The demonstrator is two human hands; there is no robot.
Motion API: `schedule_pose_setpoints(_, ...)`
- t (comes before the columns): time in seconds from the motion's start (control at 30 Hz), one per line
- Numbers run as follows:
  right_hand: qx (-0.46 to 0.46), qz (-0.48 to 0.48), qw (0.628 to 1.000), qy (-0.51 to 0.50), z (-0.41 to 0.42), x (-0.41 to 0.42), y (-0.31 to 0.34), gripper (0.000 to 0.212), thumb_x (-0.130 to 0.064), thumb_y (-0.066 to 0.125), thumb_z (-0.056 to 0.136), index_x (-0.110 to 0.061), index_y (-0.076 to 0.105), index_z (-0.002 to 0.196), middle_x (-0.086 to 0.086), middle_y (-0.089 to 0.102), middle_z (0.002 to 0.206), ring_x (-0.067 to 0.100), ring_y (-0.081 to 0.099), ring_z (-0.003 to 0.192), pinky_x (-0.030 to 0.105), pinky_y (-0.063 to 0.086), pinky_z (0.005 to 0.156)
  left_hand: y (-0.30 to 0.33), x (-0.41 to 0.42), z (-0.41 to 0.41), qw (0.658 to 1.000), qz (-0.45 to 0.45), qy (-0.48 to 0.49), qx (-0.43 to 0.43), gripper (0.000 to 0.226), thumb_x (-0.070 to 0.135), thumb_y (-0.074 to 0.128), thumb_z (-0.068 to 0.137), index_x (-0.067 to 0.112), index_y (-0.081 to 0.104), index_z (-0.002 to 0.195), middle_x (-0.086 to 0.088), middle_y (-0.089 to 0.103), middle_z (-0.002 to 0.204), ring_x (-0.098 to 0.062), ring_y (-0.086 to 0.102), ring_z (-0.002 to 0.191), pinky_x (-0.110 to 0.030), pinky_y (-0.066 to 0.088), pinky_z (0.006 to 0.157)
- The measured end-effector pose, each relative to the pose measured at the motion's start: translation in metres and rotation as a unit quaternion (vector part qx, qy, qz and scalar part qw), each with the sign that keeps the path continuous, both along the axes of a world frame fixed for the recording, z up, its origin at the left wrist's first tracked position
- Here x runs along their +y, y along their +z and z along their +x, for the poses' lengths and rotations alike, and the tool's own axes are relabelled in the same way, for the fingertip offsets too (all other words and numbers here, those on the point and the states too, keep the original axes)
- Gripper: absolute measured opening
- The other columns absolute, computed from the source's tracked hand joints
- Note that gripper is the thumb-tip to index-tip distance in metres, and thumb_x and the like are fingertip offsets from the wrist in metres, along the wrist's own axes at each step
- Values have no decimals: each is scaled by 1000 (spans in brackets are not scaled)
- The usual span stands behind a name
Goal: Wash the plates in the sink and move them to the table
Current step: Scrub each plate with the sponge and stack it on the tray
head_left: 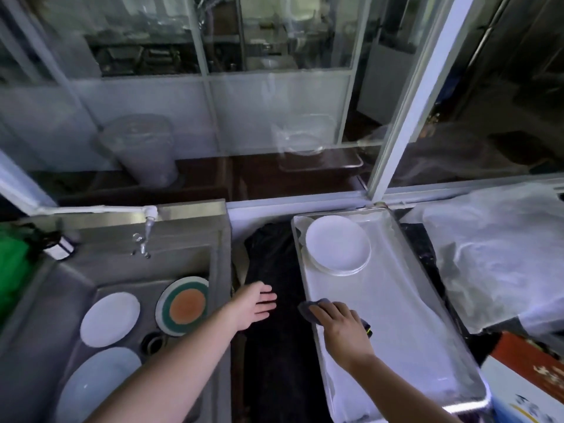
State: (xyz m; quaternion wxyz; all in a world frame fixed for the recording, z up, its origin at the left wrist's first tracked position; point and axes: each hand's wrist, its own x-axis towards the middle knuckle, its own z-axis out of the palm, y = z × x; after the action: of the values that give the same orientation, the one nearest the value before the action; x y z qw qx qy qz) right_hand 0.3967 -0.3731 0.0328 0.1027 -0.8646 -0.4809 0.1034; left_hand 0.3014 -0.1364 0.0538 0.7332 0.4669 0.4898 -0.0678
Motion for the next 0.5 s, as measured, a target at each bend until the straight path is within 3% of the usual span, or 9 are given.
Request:
schedule_pose_setpoints(0.1, -7, -8, 1000, 17, -54, 40, 6, 73, -8, 76, 61, -30, 60, 129, -8, 63, 124, 25, 64, 103, 37, 56, 77, 0, 31, -74, 998, 48, -35, 11, 21, 23, 50, 100, 10, 67, 103, -4, 73, 101, -22, 70, 94, -38, 53, 92)
schedule_pose_setpoints(0.2, -15, -22, 999, 47, -118, 82, 7, 69, -12, 75, 65, -29, 61, 130, -4, 65, 126, 27, 64, 105, 40, 58, 77, -1, 62, -158, 993, 103, -32, 40, 24, 20, 47, 100, 13, 61, 82, 0, 58, 69, -17, 58, 64, -31, 52, 71)
schedule_pose_setpoints(0.27, -16, -38, 997, 66, -160, 111, 3, 71, -11, 76, 64, -29, 61, 132, -4, 65, 126, 27, 64, 107, 41, 59, 77, -6, 83, -215, 989, 129, -9, 68, 32, 23, 44, 100, 14, 58, 74, 1, 50, 58, -15, 48, 50, -25, 46, 58)
schedule_pose_setpoints(0.37, -2, -65, 993, 100, -218, 157, -6, 79, -4, 74, 68, -30, 55, 140, -5, 60, 134, 27, 59, 119, 43, 55, 88, -14, 113, -296, 977, 182, 5, 109, 46, 27, 39, 104, 13, 59, 65, 5, 49, 46, -14, 42, 45, -22, 32, 47)
schedule_pose_setpoints(0.43, 4, -80, 988, 130, -253, 185, -10, 75, -3, 66, 75, -31, 52, 144, -5, 58, 137, 29, 55, 124, 44, 52, 95, -15, 130, -344, 966, 218, 4, 139, 54, 26, 37, 106, 13, 61, 60, 6, 53, 43, -15, 46, 49, -25, 32, 48)
schedule_pose_setpoints(0.5, -2, -92, 983, 161, -282, 213, -11, 74, -7, 59, 83, -34, 43, 150, -5, 51, 144, 29, 48, 132, 44, 46, 103, -15, 144, -380, 961, 225, 10, 158, 58, 28, 35, 107, 15, 63, 58, 2, 58, 54, -16, 49, 53, -25, 36, 50)
